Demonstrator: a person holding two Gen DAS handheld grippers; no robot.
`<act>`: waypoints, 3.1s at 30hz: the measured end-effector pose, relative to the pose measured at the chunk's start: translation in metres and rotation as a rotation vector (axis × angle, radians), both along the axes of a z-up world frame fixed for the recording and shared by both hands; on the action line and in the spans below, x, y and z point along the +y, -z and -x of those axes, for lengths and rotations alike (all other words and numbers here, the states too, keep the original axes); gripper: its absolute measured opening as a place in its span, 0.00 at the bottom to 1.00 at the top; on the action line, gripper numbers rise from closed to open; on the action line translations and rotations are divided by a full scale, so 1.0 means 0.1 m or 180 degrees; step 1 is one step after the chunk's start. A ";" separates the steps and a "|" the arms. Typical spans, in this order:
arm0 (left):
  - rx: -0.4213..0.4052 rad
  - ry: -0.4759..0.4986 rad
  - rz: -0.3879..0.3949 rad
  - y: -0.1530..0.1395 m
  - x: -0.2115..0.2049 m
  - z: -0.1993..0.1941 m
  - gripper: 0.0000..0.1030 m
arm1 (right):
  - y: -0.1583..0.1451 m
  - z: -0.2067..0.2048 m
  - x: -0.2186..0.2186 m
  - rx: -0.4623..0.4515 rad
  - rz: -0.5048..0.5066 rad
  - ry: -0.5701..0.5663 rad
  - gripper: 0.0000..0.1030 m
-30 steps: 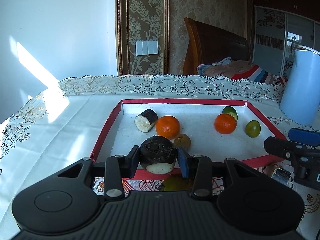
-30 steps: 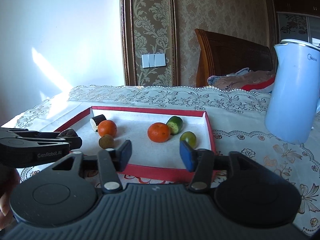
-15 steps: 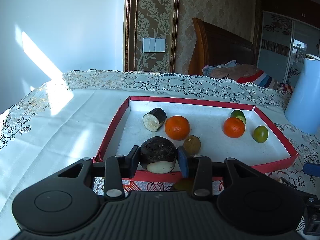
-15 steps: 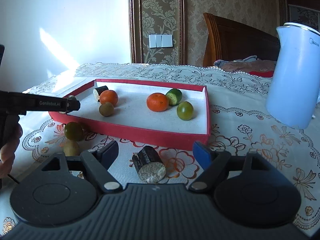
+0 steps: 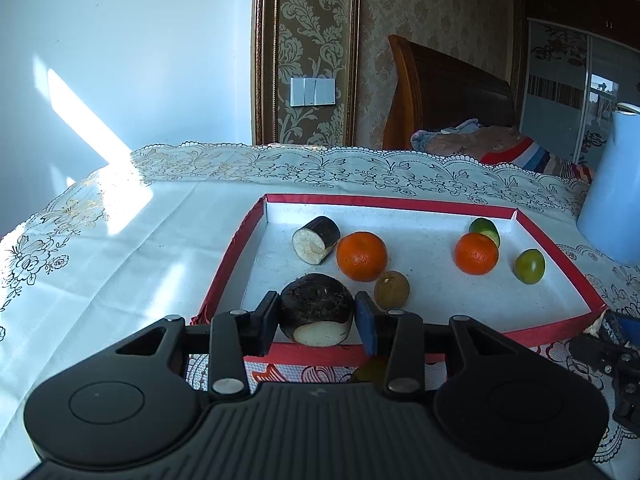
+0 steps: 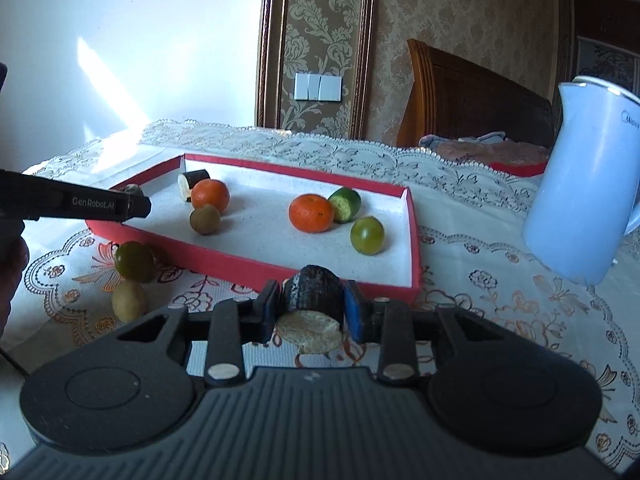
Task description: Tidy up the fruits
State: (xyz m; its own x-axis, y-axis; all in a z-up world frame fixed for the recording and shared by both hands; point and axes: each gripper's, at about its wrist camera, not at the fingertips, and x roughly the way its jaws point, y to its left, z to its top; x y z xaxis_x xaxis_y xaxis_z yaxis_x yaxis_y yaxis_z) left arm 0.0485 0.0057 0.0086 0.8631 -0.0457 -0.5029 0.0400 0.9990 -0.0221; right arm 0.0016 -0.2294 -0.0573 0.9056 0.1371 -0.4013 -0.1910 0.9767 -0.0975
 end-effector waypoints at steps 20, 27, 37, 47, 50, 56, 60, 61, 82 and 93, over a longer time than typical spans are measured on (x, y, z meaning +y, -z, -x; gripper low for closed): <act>0.0255 -0.0203 -0.0355 0.16 -0.12 -0.48 0.39 | 0.14 -0.99 0.04 0.0444 -0.0049 0.0294 0.31; 0.0322 -0.0311 -0.0255 0.19 -0.05 -0.58 0.39 | 0.16 -1.15 0.09 0.0411 0.0010 0.0388 0.31; 0.0273 -0.0380 -0.0417 0.23 -0.12 -0.70 0.40 | 0.19 -1.31 0.07 0.0496 -0.0084 0.0471 0.31; 0.0283 -0.0335 -0.0409 0.24 -0.11 -0.68 0.65 | 0.18 -1.28 0.04 0.0512 -0.0163 0.0461 0.47; 0.0300 -0.0312 -0.0369 0.24 -0.10 -0.67 0.68 | 0.17 -1.26 0.05 0.0499 -0.0151 0.0452 0.48; 0.0308 -0.0296 -0.0275 0.22 -0.05 -0.61 0.68 | 0.14 -1.20 0.05 0.0430 -0.0138 0.0474 0.66; 0.0268 -0.0304 -0.0286 0.21 -0.05 -0.55 0.68 | 0.13 -1.17 0.05 0.0417 -0.0144 0.0468 0.71; 0.0262 -0.0304 -0.0299 0.21 -0.06 -0.54 0.68 | 0.14 -1.17 0.05 0.0426 -0.0145 0.0463 0.71; 0.0162 -0.0301 -0.0288 0.16 -0.02 -0.34 0.69 | 0.10 -0.99 -0.03 0.0380 -0.0271 0.0475 0.90; 0.0037 -0.0238 -0.0273 0.13 0.03 -0.07 0.70 | 0.05 -0.79 -0.04 0.0322 -0.0377 0.0423 0.95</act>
State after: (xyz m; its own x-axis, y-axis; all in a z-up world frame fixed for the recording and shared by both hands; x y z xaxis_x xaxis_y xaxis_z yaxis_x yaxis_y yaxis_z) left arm 0.0553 0.0083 -0.0044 0.8566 0.0623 -0.5122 -0.0346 0.9974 0.0636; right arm 0.0809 -0.2339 -0.0625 0.8748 0.0707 -0.4793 -0.0628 0.9975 0.0326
